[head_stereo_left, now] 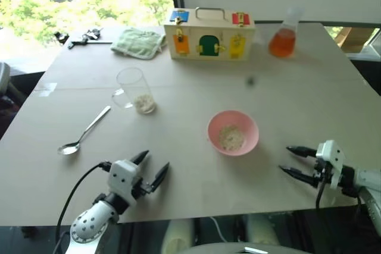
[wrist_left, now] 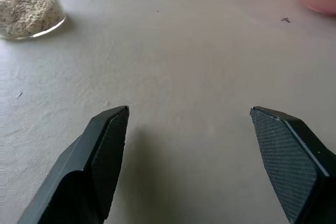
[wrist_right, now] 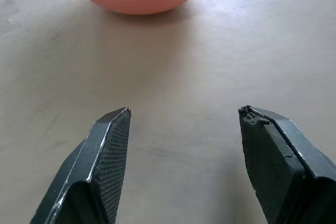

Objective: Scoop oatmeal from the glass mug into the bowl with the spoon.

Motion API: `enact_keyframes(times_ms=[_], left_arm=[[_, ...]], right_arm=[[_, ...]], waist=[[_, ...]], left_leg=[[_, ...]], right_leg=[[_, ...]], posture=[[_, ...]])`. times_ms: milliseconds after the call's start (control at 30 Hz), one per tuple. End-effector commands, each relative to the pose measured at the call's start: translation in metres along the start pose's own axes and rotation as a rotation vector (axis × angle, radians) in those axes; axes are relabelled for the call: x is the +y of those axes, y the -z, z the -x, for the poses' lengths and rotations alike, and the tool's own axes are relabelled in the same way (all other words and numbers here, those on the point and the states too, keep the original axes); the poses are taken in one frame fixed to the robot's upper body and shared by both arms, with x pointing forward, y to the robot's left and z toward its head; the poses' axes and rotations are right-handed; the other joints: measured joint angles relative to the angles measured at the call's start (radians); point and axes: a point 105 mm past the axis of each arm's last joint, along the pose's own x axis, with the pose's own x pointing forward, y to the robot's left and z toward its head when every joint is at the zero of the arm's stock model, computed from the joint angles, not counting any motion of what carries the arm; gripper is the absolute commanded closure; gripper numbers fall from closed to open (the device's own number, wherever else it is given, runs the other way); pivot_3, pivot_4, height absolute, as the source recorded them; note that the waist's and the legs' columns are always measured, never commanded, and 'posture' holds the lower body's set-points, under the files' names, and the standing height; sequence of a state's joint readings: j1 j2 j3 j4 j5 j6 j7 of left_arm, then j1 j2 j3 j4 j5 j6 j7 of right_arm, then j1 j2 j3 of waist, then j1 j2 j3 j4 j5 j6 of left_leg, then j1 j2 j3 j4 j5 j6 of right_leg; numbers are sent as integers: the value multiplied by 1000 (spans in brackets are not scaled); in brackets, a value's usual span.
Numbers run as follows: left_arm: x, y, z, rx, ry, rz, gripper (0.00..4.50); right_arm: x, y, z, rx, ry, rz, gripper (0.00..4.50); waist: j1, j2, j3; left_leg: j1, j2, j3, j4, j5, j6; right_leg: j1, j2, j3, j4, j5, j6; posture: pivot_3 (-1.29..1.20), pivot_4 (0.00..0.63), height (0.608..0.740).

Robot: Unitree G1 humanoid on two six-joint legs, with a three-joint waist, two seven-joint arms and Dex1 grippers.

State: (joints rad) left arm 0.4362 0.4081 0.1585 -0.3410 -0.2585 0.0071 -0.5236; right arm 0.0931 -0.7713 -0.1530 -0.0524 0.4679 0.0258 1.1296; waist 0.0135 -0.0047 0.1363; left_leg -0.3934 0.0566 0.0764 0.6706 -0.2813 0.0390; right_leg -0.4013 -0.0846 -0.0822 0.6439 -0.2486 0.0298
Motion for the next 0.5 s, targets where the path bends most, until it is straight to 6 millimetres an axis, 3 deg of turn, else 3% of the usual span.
enact_keyframes(times_ms=[33,100,333,500], left_arm=[[20,-20,3,-52,-90,26,639],[39,-27,9,-58,-158,49,639],[94,-52,27,-66,-306,68,639],[124,-58,44,2,-398,15,639]], right_arm=[[5,-49,-8,-113,-80,39,1195],[20,-80,-24,-154,-179,73,1195],[70,-147,-59,-237,-398,76,1195],[84,-177,-69,-278,-445,48,1195]], waist=[[0,-1,1],[-4,-1,4],[1,-6,9],[0,-12,12]], left_leg=[[0,0,-1,0,0,0],[-1,1,-1,0,0,0],[-4,1,-2,0,0,0],[-6,0,-3,1,0,0]], right_leg=[[0,0,0,0,0,0],[-1,2,0,1,0,0],[-3,-1,-1,3,0,0],[-3,-3,-2,2,1,1]], posture=[[0,150,740],[0,150,740],[0,150,740],[0,150,740]])
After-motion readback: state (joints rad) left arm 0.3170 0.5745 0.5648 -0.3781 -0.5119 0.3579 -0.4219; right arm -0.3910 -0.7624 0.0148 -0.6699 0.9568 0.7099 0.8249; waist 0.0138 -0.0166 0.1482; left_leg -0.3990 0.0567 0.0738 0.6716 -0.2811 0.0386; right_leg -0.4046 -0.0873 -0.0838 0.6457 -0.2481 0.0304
